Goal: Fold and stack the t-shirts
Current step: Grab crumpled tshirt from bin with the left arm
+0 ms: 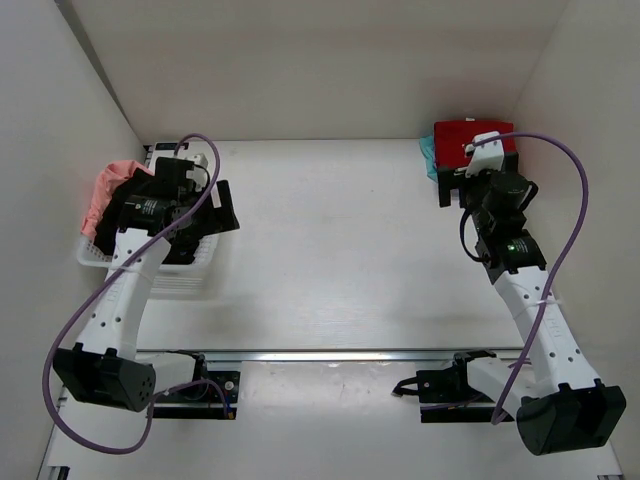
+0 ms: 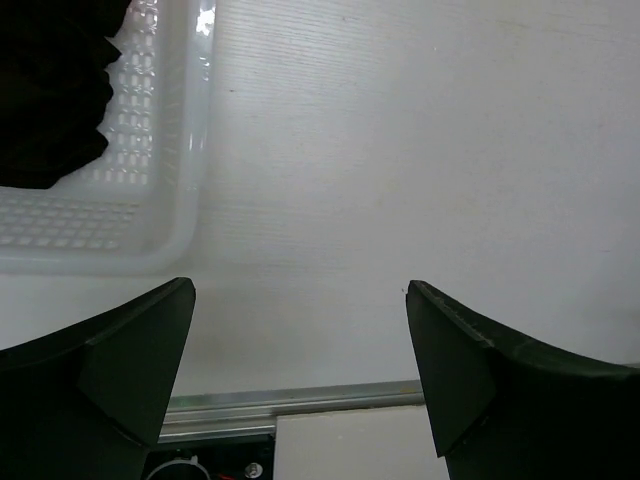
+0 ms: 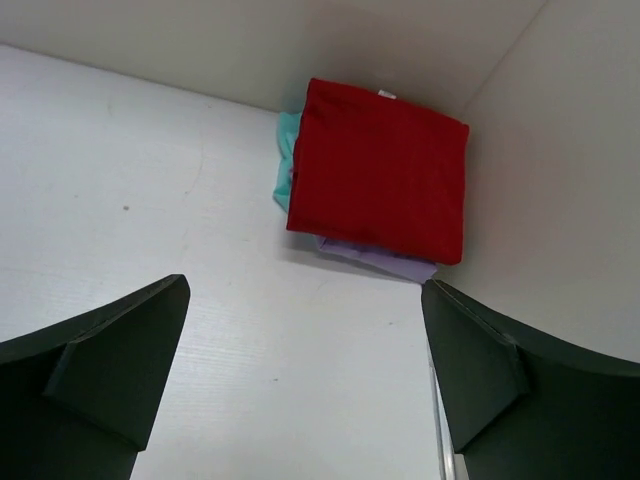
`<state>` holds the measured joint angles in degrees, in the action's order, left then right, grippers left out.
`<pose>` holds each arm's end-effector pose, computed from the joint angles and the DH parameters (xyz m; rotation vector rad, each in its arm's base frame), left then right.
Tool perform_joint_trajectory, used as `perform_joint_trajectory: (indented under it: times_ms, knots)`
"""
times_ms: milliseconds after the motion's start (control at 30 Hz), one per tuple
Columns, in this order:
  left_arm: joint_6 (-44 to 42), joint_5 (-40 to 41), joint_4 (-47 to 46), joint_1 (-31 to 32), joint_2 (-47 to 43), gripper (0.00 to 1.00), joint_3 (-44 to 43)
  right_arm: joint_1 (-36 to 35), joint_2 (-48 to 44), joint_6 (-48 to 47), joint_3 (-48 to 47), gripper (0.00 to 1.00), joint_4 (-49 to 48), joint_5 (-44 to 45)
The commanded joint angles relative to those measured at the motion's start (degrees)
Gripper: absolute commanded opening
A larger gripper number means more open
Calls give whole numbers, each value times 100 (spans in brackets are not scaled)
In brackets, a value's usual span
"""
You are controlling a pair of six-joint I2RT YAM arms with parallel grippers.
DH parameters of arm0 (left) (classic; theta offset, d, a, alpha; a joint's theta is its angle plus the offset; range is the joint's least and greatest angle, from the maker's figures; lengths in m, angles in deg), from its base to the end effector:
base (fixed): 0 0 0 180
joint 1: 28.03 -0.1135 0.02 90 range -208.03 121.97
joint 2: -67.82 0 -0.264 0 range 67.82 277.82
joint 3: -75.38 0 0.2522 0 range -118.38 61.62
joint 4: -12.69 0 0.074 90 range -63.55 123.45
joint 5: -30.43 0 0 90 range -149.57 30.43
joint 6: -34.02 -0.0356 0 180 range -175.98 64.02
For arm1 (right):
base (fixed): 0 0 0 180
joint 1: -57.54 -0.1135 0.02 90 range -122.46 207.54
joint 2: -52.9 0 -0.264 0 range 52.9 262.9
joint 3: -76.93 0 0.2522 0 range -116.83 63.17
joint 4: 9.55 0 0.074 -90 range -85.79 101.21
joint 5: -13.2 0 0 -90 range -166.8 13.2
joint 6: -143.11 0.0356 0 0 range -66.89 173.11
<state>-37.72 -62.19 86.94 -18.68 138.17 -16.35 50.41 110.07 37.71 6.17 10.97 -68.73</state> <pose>0.2289 -0.0393 0.3667 -0.1758 2.5047 -0.2570 0.2293 0.0236 0.3814 -0.2269 1.6804 -0.2272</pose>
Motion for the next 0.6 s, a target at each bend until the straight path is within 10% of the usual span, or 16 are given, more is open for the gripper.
perform_joint_trajectory:
  times_ms: [0, 200, 567]
  knots:
    - [-437, 140, 209, 120, 49, 98, -235, -130, 127, -15, -295, 99, 210, 114]
    - [-526, -1453, -133, 102, -669, 99, 184, 63, 146, 81, -111, 99, 202, -78]
    - [-394, 655, 114, -318, -93, 98, -524, 98, 392, 116, -189, 99, 211, -280]
